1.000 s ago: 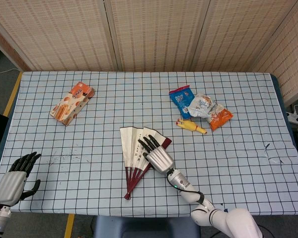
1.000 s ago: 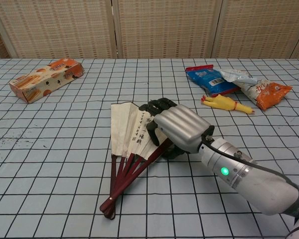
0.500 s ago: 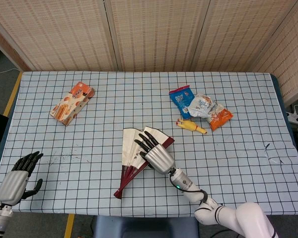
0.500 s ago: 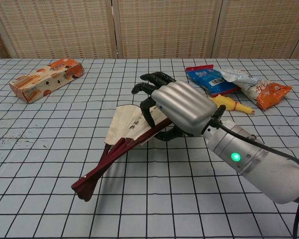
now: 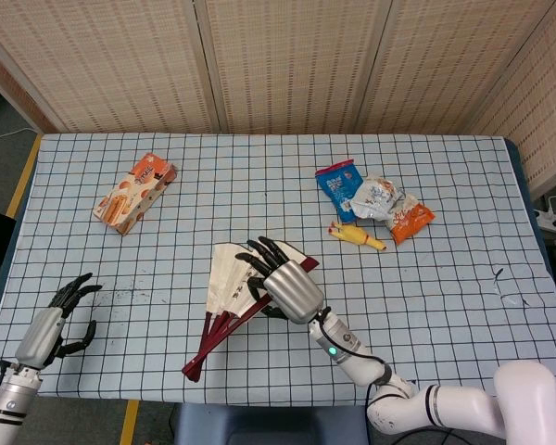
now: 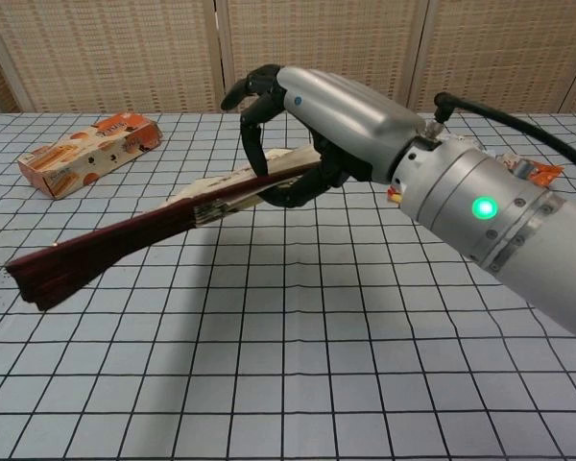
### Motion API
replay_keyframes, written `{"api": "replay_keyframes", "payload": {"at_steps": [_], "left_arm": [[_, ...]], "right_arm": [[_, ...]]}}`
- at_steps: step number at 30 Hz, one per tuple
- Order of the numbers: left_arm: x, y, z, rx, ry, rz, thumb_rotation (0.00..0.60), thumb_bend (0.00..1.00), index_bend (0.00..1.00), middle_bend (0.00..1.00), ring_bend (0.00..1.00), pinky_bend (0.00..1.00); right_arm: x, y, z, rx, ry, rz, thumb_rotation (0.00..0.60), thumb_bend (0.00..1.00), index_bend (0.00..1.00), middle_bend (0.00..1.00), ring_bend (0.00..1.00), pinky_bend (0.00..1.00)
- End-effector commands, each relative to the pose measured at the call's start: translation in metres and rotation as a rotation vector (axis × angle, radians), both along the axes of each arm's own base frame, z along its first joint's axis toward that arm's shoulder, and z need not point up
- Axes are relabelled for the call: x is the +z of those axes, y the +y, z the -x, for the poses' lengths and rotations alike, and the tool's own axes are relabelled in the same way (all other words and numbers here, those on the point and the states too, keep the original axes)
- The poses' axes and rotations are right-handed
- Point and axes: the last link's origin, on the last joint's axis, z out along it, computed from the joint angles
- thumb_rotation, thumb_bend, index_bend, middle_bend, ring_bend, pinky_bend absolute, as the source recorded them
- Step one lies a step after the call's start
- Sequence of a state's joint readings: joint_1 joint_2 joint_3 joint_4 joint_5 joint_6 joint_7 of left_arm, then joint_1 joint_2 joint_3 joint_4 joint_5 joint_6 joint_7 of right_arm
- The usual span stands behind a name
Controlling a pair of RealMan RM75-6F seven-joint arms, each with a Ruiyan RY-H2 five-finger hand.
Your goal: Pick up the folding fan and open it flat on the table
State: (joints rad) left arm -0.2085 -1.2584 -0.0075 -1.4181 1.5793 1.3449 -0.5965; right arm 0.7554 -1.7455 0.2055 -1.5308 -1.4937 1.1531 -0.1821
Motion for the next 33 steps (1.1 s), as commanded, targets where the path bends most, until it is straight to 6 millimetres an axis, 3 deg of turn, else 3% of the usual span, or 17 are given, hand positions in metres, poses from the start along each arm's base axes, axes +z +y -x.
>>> {"api": "replay_keyframes", "payload": {"at_steps": [1,7,17,27,30,33], "left_arm": [[-0.038,0.020,-0.014,-0.039,-0.258,0.085,0.600,0.52,0.07,0.00,0.00,0.05],[-0.070,0.037,-0.034,-0.107,-0.274,0.114,0.600,0.50,0.01,0.00,0.00,0.04],[-0.110,0.075,-0.072,-0.095,-0.395,0.046,0.600,0.49,0.00,0.00,0.00,0.04],[-0.118,0.085,-0.083,-0.075,-0.489,0.072,0.600,0.48,0.00,0.00,0.00,0.04],[-0.117,0.079,-0.090,-0.097,-0.547,0.098,0.600,0.48,0.07,0.00,0.00,0.04],[-0.118,0.076,-0.096,-0.102,-0.586,0.114,0.600,0.48,0.27,0.00,0.00,0.04]], "right_arm": [[0.017,-0.010,-0.027,-0.107,-0.075,-0.126,0.600,0.61,0.77,0.16,0.00,0.00],[0.017,-0.020,-0.047,-0.244,-0.156,-0.258,0.600,0.61,0.77,0.16,0.00,0.00],[0.007,-0.023,-0.068,-0.275,-0.172,-0.266,0.600,0.61,0.77,0.16,0.00,0.00],[0.000,-0.023,-0.074,-0.296,-0.182,-0.288,0.600,0.61,0.77,0.16,0.00,0.00],[-0.003,-0.024,-0.075,-0.301,-0.188,-0.293,0.600,0.61,0.77,0.16,0.00,0.00],[-0.006,-0.025,-0.077,-0.308,-0.210,-0.308,0.600,0.61,0.77,0.16,0.00,0.00]]}}
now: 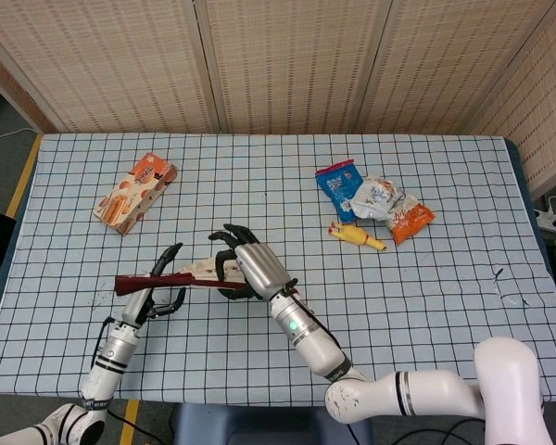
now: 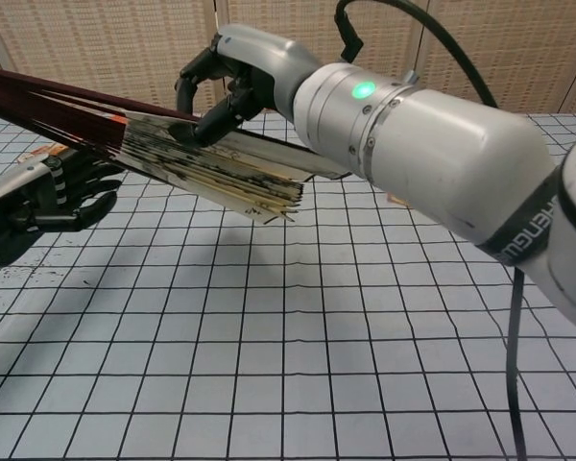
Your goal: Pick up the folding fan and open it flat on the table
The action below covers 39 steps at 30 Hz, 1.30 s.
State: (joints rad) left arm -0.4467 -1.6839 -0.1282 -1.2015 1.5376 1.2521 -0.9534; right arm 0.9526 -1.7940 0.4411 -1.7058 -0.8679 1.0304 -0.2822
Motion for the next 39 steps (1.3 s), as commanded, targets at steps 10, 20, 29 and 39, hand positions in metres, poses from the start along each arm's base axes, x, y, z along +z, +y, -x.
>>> {"api": "replay_keyframes", "payload": {"at_steps": [10,20,29,39], "left_arm": [[-0.006,0.005,-0.001,0.036,-0.003,0.040,0.600,0.54,0.73,0.00,0.00,0.04],[0.006,0.011,0.011,0.118,0.027,-0.092,0.600,0.61,0.89,0.17,0.01,0.10],[0.029,0.018,0.029,0.155,0.123,-0.215,0.600,0.59,0.80,0.18,0.02,0.11],[0.035,0.015,0.047,0.200,0.188,-0.288,0.600,0.57,0.67,0.18,0.02,0.11]], "right_arm": [[0.003,0.000,-0.008,-0.007,-0.057,-0.014,0.600,0.61,0.77,0.16,0.00,0.00],[0.025,-0.003,-0.003,-0.008,-0.092,0.008,0.600,0.61,0.77,0.16,0.00,0.00],[0.054,0.001,0.015,0.028,-0.066,0.056,0.600,0.61,0.77,0.16,0.00,0.00],[0.070,0.007,0.048,0.064,0.022,0.118,0.600,0.61,0.77,0.16,0.00,0.00]]}}
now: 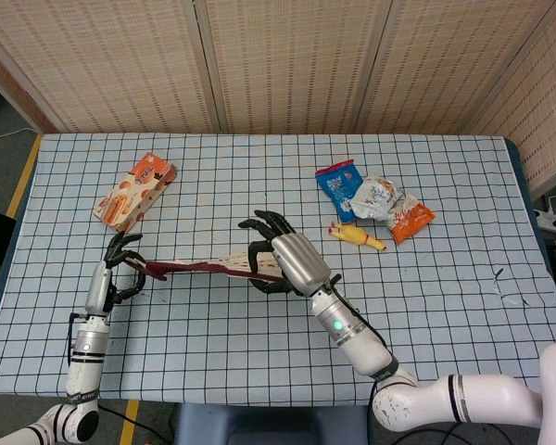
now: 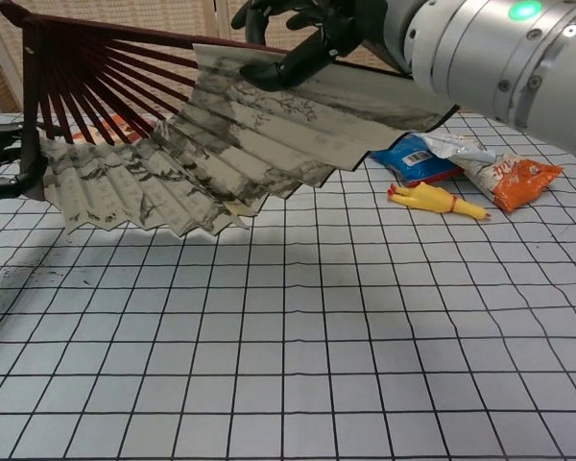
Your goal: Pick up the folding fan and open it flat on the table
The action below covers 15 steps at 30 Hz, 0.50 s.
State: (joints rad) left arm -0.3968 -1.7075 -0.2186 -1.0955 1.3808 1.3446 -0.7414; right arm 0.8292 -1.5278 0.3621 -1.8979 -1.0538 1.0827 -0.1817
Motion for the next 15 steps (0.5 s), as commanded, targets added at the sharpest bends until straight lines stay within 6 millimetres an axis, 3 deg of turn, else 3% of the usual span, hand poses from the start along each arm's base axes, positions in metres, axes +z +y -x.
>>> {"api": "replay_keyframes", "payload": {"at_steps": [1,8,15], "left_arm": [[0.001,0.000,0.003,0.011,0.011,-0.018,0.600,0.56,0.66,0.18,0.02,0.11],[0.006,0.003,0.011,0.016,0.053,-0.070,0.600,0.56,0.59,0.17,0.02,0.11],[0.005,-0.002,0.019,-0.014,0.154,-0.094,0.600,0.55,0.36,0.13,0.02,0.10]], "right_arm": [[0.001,0.002,0.009,-0.004,0.008,0.008,0.600,0.61,0.77,0.16,0.00,0.00],[0.001,-0.001,0.024,0.004,0.041,0.060,0.600,0.61,0.77,0.16,0.00,0.00],[-0.009,0.007,0.034,0.042,0.081,0.083,0.600,0.61,0.77,0.16,0.00,0.00]]}}
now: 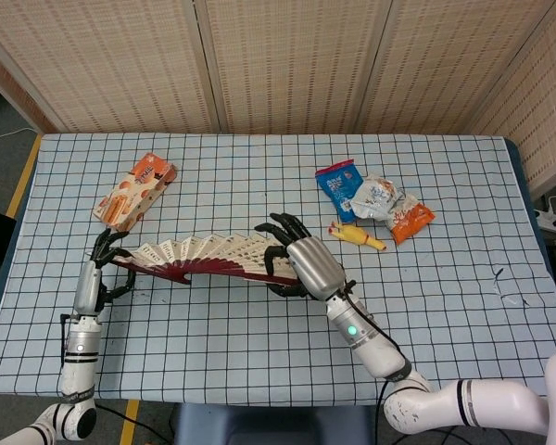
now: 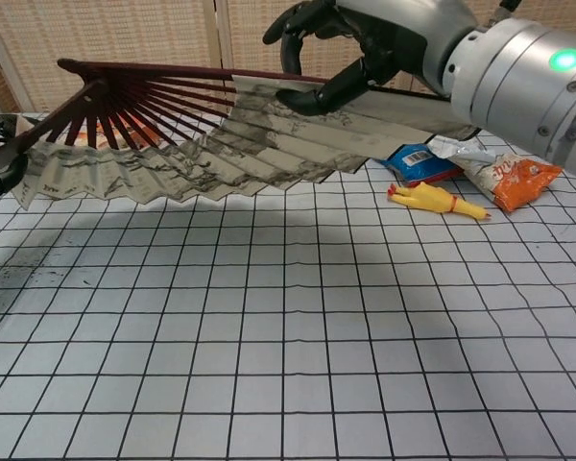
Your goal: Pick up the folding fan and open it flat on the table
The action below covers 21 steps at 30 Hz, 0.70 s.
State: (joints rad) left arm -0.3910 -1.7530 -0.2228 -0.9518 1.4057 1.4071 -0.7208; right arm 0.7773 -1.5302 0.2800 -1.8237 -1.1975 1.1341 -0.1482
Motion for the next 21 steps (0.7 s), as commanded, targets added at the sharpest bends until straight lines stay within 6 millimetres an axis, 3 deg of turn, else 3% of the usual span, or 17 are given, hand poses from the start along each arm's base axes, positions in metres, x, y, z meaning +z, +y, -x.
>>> {"api": "replay_keyframes", "payload": {"at_steps": [1,6,16,21], "left_arm": [[-0.003,-0.005,0.006,-0.008,0.065,-0.004,0.600,0.55,0.32,0.12,0.02,0.10],[-0.008,-0.015,0.021,-0.005,0.180,-0.008,0.600,0.55,0.19,0.09,0.01,0.09],[-0.015,-0.025,0.043,0.035,0.223,0.029,0.600,0.55,0.18,0.07,0.01,0.09],[-0.012,-0.028,0.050,0.042,0.244,0.026,0.600,0.55,0.18,0.07,0.01,0.09]], "right_arm": [[-0.006,0.005,0.006,0.025,0.033,0.015,0.600,0.61,0.77,0.16,0.00,0.00],[-0.007,0.017,0.015,0.087,0.077,0.067,0.600,0.61,0.77,0.16,0.00,0.00],[-0.003,0.041,0.046,0.185,0.239,0.131,0.600,0.61,0.77,0.16,0.00,0.00],[0.001,0.059,0.072,0.255,0.372,0.171,0.600,0.61,0.77,0.16,0.00,0.00]]}}
